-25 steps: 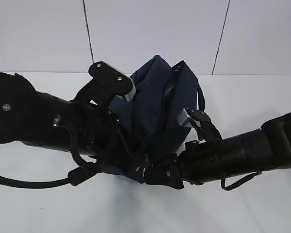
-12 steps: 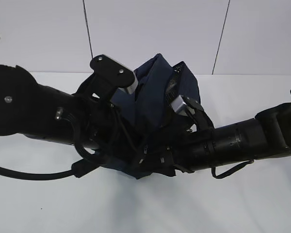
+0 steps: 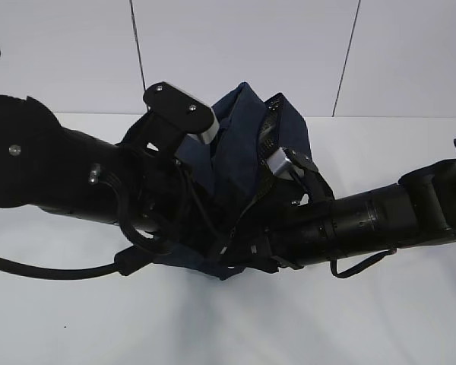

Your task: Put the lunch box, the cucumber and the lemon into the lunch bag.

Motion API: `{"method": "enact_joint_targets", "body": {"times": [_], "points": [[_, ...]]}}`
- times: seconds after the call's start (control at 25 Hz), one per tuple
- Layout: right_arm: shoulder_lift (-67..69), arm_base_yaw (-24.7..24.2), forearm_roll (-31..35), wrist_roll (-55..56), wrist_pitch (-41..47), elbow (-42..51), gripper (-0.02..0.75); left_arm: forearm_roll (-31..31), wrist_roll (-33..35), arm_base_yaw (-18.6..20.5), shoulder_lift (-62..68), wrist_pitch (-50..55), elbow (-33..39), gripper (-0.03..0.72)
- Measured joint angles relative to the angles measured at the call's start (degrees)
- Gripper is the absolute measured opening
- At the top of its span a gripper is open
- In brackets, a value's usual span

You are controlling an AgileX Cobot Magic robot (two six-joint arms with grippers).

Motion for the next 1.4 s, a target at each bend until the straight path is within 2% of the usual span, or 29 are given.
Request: {"method": "enact_joint_targets", "body": {"times": [0.88,1.4], "points": [[2.42,0.0,0.0,0.0,-1.59,0.0,0.157,0.0,0.0,0.0,0.1,0.22,0.0,0.012],[2.67,0.0,-0.09,0.13,1.19,-1.93,0.157,0.0,0.0,0.0,0.1,0.26,-0.02,0.012]]}}
